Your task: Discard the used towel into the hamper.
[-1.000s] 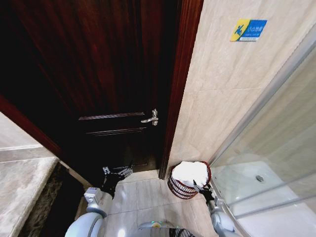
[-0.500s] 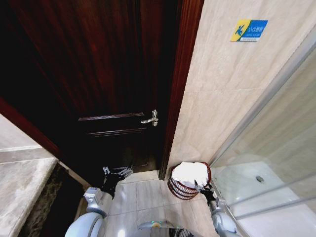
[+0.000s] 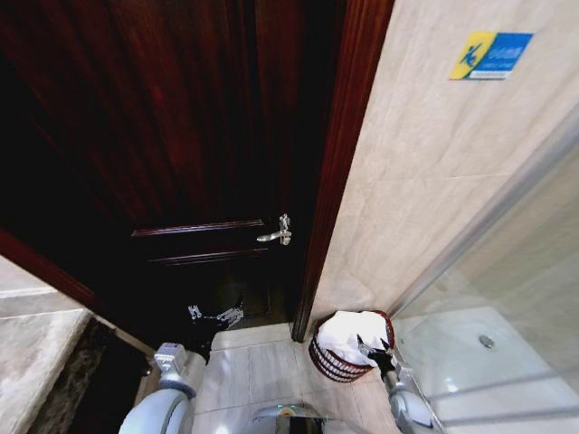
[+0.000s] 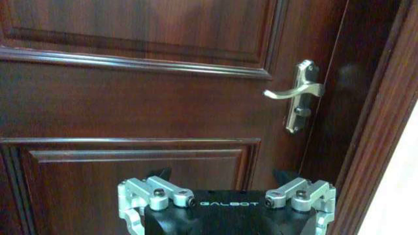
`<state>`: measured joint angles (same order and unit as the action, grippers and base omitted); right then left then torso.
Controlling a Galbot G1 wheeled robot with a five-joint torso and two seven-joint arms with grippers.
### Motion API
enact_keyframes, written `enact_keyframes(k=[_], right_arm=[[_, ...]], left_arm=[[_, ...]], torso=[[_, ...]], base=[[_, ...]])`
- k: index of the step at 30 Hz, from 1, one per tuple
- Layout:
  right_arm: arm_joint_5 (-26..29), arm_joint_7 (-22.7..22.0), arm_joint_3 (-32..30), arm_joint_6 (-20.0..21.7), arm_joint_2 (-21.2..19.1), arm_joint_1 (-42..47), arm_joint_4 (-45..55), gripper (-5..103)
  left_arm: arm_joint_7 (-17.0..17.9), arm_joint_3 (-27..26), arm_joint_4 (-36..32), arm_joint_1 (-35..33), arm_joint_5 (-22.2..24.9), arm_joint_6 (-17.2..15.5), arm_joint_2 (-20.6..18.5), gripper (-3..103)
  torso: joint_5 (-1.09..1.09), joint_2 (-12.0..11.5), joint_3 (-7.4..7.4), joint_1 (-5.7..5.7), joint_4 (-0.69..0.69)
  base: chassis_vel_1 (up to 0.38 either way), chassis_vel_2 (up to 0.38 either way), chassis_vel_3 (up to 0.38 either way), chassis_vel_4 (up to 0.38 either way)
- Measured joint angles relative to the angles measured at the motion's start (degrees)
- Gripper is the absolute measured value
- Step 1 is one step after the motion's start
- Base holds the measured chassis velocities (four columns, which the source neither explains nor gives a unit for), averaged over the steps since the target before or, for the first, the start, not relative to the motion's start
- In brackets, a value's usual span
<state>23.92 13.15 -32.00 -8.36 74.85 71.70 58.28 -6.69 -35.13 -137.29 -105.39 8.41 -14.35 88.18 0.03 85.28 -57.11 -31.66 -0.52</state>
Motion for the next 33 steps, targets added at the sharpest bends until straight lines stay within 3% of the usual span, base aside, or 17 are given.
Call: enact_keyframes(k=[6, 17, 27, 33], right_arm=[[0.4, 1.1, -0.4, 1.6, 0.5, -5.4, -5.8, 100], [-0.1, 2.0, -0.3, -0.2, -0.3, -5.4, -6.3, 100], [-0.4, 2.5, -0.1, 0.4, -0.8, -4.4, -4.5, 100], [-1.0, 2.6, 0.2, 4.0, -1.3, -5.0, -4.1, 100]], left_arm=[[0.0, 0.0, 0.0, 0.0, 0.0, 0.0, 0.0, 100], [0.0, 0.0, 0.0, 0.0, 0.0, 0.0, 0.0, 100], [0.0, 0.0, 0.0, 0.0, 0.0, 0.0, 0.0, 100], [0.0, 0.0, 0.0, 0.0, 0.0, 0.0, 0.0, 100]], torso=[[-0.02, 0.0, 0.01, 0.05, -0.01], [-0.03, -0.3, 0.20, 0.17, -0.01], [-0.02, -3.8, 2.01, 1.78, -0.01], [-0.02, -6.1, 3.31, 2.88, -0.01]], base=[[0.010, -0.027, -0.017, 0.015], [0.000, 0.000, 0.000, 0.000], [0.000, 0.000, 0.000, 0.000], [0.000, 0.000, 0.000, 0.000]])
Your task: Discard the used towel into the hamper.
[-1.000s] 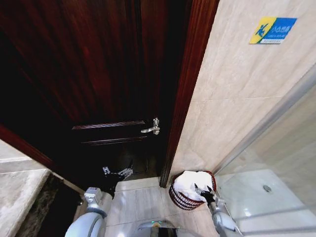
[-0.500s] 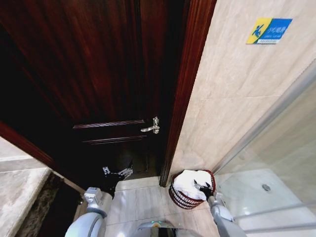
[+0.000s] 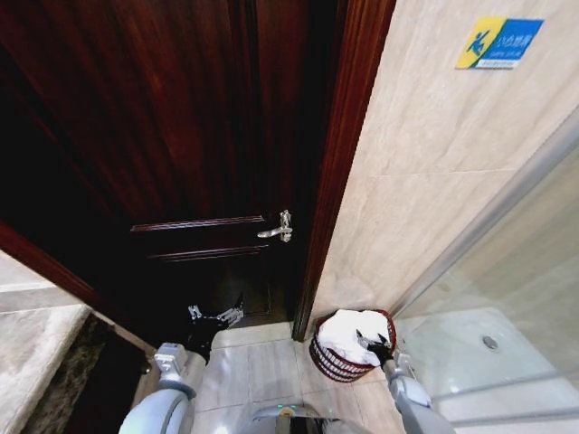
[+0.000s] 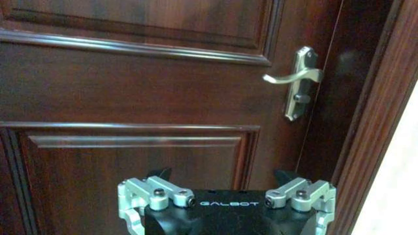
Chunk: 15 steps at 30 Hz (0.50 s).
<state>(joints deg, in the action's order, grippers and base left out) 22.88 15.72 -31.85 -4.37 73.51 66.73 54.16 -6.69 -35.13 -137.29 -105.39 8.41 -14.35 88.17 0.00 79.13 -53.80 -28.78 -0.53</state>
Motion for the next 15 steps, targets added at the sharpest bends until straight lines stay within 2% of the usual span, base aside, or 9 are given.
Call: enact_keyframes(k=[8, 15], right_arm=[[-0.2, 0.3, 1.6, 6.0, -1.8, -2.7, -1.8, 100], [-2.7, 0.2, 3.0, 7.2, -1.5, -7.6, -9.1, 100]], left_arm=[[0.0, 0.0, 0.0, 0.0, 0.0, 0.0, 0.0, 100], [0.0, 0.0, 0.0, 0.0, 0.0, 0.0, 0.0, 100]], torso=[[-0.01, -2.9, 1.58, 1.36, 0.00], [-0.01, -5.8, 3.10, 2.75, 0.00]], base=[[0.000, 0.000, 0.000, 0.000], [0.000, 0.000, 0.000, 0.000]])
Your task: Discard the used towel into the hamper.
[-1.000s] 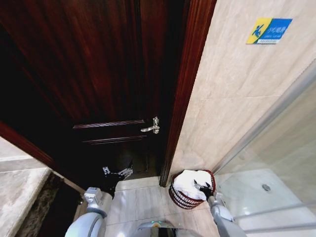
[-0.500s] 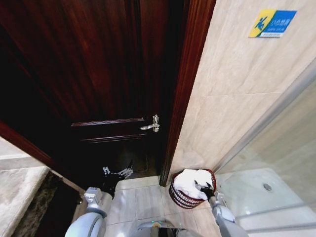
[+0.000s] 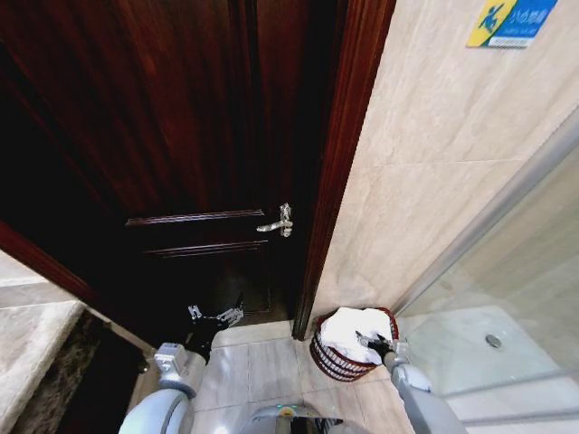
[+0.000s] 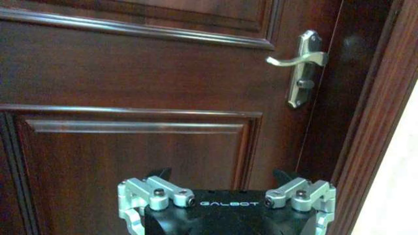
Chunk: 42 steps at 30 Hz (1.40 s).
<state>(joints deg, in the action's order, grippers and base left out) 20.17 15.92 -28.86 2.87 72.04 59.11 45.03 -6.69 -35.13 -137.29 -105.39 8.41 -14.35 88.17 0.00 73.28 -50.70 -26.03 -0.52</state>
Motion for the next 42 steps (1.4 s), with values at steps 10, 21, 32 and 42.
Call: enact_keyframes(k=[10, 21, 32, 42], right_arm=[[-3.4, 0.6, 2.1, 1.1, 0.8, -7.4, -11.3, 100], [-9.3, 0.9, 1.3, 2.0, 2.7, -16.1, -22.3, 100], [-12.5, 0.6, 0.9, 1.8, 4.2, -16.2, -23.8, 100], [-9.8, 0.5, 1.4, 2.6, 1.7, -11.0, -15.3, 100]], left_arm=[[0.0, 0.0, 0.0, 0.0, 0.0, 0.0, 0.0, 100], [0.0, 0.0, 0.0, 0.0, 0.0, 0.0, 0.0, 100], [0.0, 0.0, 0.0, 0.0, 0.0, 0.0, 0.0, 100], [0.0, 0.0, 0.0, 0.0, 0.0, 0.0, 0.0, 100]], torso=[[-0.02, -3.1, 1.74, 1.39, -0.01], [-0.02, -6.4, 3.45, 2.91, 0.00], [-0.01, -9.5, 5.19, 4.34, 0.00], [0.05, -12.5, 6.79, 5.72, 0.03]], base=[[0.000, 0.000, 0.000, 0.000], [0.000, 0.000, 0.000, 0.000], [0.000, 0.000, 0.000, 0.000], [0.000, 0.000, 0.000, 0.000]])
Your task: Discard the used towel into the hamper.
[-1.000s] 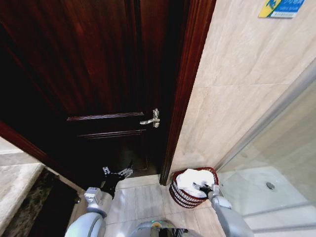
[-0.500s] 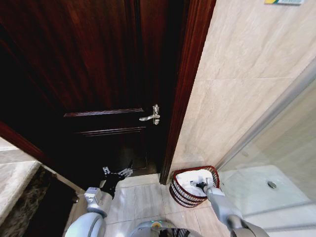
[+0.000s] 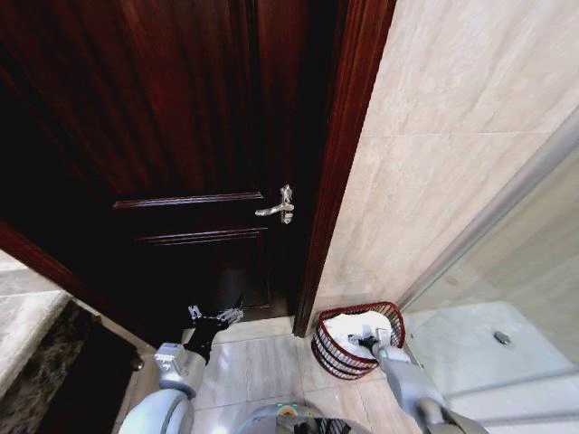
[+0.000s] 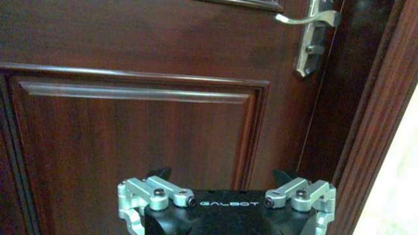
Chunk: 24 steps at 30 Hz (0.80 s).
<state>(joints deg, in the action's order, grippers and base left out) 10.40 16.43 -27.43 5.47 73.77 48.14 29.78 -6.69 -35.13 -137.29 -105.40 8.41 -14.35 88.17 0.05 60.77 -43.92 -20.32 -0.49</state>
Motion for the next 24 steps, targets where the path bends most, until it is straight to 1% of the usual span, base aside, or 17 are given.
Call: enact_keyframes(k=[1, 2, 5, 6, 8, 9, 11, 12, 13, 16, 17, 20, 21, 24], right_arm=[[0.3, 0.0, 0.2, -0.2, -0.7, 1.8, 2.9, 100], [0.3, 0.0, 0.2, -0.2, -0.7, 1.8, 2.9, 100], [2.9, -0.3, 1.3, 0.7, -3.2, 7.0, 13.4, 100], [2.9, -0.3, 1.3, 0.7, -3.2, 7.0, 13.4, 100], [5.0, -0.8, 1.7, 2.0, -4.8, 10.0, 20.5, 100], [5.0, -0.8, 1.7, 2.0, -4.8, 10.0, 20.5, 100], [6.4, -1.5, 1.6, 3.5, -6.2, 12.6, 27.1, 100], [6.7, -1.8, 1.5, 4.0, -6.8, 13.9, 29.9, 100], [6.7, -1.8, 1.5, 4.0, -6.8, 13.9, 29.9, 100], [7.5, -2.7, 0.7, 5.1, -8.1, 17.9, 37.7, 100], [7.5, -2.7, 0.7, 5.1, -8.1, 17.9, 37.7, 100], [8.5, -3.9, -0.8, 5.8, -8.9, 23.1, 45.6, 100], [8.5, -3.9, -0.8, 5.8, -8.9, 23.1, 45.6, 100], [9.6, -6.0, -3.6, 5.8, -8.9, 29.3, 55.1, 100]], left_arm=[[0.0, 0.0, 0.0, 0.0, 0.0, 0.0, 0.0, 100], [0.0, 0.0, 0.0, 0.0, 0.0, 0.0, 0.0, 100], [0.0, 0.0, 0.0, 0.0, 0.0, 0.0, 0.0, 100], [0.0, 0.0, 0.0, 0.0, 0.0, 0.0, 0.0, 100], [0.0, 0.0, 0.0, 0.0, 0.0, 0.0, 0.0, 100], [0.0, 0.0, 0.0, 0.0, 0.0, 0.0, 0.0, 100], [0.0, 0.0, 0.0, 0.0, 0.0, 0.0, 0.0, 100], [0.0, 0.0, 0.0, 0.0, 0.0, 0.0, 0.0, 100], [0.0, 0.0, 0.0, 0.0, 0.0, 0.0, 0.0, 100], [0.0, 0.0, 0.0, 0.0, 0.0, 0.0, 0.0, 100], [0.0, 0.0, 0.0, 0.0, 0.0, 0.0, 0.0, 100], [0.0, 0.0, 0.0, 0.0, 0.0, 0.0, 0.0, 100], [0.0, 0.0, 0.0, 0.0, 0.0, 0.0, 0.0, 100], [0.0, 0.0, 0.0, 0.0, 0.0, 0.0, 0.0, 100]], torso=[[0.00, -0.3, 0.16, 0.15, -0.01], [0.00, -0.3, 0.16, 0.15, -0.01], [0.00, -0.8, 0.41, 0.37, -0.05], [0.00, -0.8, 0.41, 0.37, -0.05], [-0.02, -0.8, 0.44, 0.38, -0.04], [-0.02, -0.8, 0.44, 0.38, -0.04], [-0.02, -0.8, 0.43, 0.37, -0.03], [-0.07, -0.8, 0.40, 0.35, -0.03], [-0.07, -0.8, 0.40, 0.35, -0.03], [-0.04, -0.6, 0.34, 0.29, -0.02], [-0.04, -0.6, 0.34, 0.29, -0.02], [-0.04, -0.5, 0.28, 0.24, -0.04], [-0.04, -0.5, 0.28, 0.24, -0.04], [-0.06, -0.4, 0.22, 0.19, -0.03]], base=[[0.000, 0.000, 0.000, 0.000], [0.000, 0.000, 0.000, 0.000], [0.000, 0.000, 0.000, 0.000], [0.000, 0.000, 0.000, 0.000], [0.000, 0.000, 0.000, 0.000], [0.000, 0.000, 0.000, 0.000], [0.000, 0.000, 0.000, 0.000], [0.000, 0.000, 0.000, 0.000], [0.000, 0.000, 0.000, 0.000], [0.000, 0.000, 0.000, 0.000], [0.000, 0.000, 0.000, 0.000], [0.000, 0.000, 0.000, 0.000], [0.000, 0.000, 0.000, 0.000], [0.000, 0.000, 0.000, 0.000]])
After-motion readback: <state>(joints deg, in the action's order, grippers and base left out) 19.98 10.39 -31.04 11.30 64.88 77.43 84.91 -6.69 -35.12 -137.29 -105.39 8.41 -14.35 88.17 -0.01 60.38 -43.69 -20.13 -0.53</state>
